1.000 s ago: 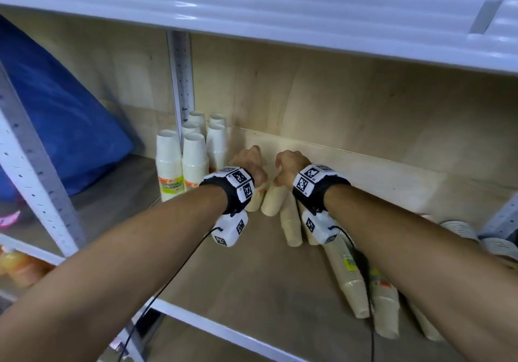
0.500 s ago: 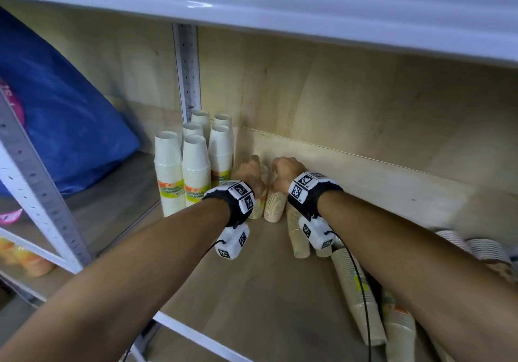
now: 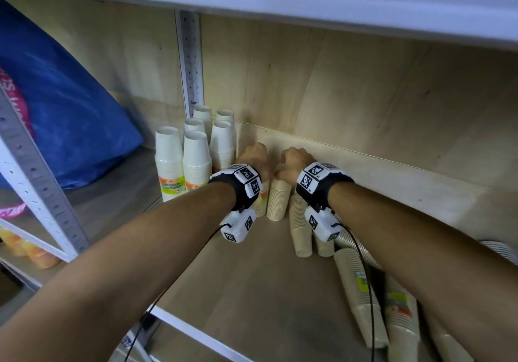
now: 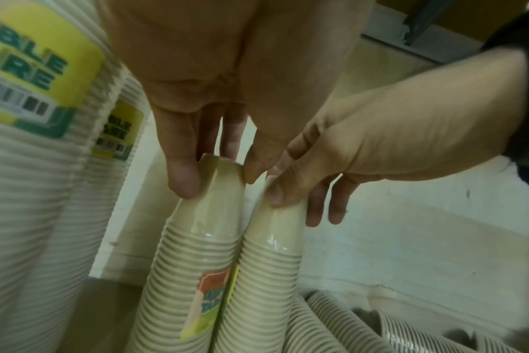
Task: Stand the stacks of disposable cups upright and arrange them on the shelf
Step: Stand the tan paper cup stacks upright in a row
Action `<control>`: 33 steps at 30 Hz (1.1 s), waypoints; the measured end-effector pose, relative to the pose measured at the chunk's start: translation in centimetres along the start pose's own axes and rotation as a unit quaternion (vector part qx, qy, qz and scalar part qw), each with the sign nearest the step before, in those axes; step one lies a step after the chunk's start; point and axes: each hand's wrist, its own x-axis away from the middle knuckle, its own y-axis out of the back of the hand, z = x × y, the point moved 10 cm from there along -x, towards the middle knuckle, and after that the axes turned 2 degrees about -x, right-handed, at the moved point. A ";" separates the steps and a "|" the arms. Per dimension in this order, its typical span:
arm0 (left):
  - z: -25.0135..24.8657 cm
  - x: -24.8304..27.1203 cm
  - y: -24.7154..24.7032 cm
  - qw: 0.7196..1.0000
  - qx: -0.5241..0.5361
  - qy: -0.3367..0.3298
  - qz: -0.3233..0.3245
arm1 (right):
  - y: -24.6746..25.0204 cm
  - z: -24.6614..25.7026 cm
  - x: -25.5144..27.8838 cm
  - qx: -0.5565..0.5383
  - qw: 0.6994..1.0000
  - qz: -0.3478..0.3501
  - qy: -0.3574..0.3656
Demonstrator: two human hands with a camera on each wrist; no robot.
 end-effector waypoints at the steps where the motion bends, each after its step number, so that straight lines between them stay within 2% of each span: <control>1: 0.0 -0.1 -0.1 1.000 -0.001 0.000 0.001 | -0.2 0.2 0.0 -0.001 1.000 0.008 0.007; 4: 0.0 -0.2 -0.5 1.000 0.009 -0.002 -0.003 | -0.6 0.5 -0.1 0.007 1.000 0.019 0.022; 7: 0.3 -0.2 -0.1 1.000 0.015 0.008 -0.016 | -0.1 0.3 0.1 0.013 1.000 0.003 0.028; 11: 0.3 -0.4 -0.1 1.000 0.011 0.009 -0.014 | 0.5 -0.6 0.0 0.008 1.000 -0.021 0.008; 15: -0.1 -0.3 -0.2 1.000 -0.005 -0.008 -0.016 | 0.0 -0.3 -0.1 -0.004 1.000 -0.008 0.010; 20: 0.5 -0.3 -0.1 1.000 0.007 0.016 -0.011 | 0.2 -0.3 0.1 0.002 1.000 -0.020 0.000; 27: 0.2 -0.3 0.0 1.000 -0.011 0.004 -0.020 | -0.6 0.0 0.2 -0.016 1.000 0.001 0.014; 33: 0.2 0.0 0.2 1.000 -0.007 0.008 -0.015 | 0.3 -0.6 0.7 -0.017 1.000 -0.024 -0.006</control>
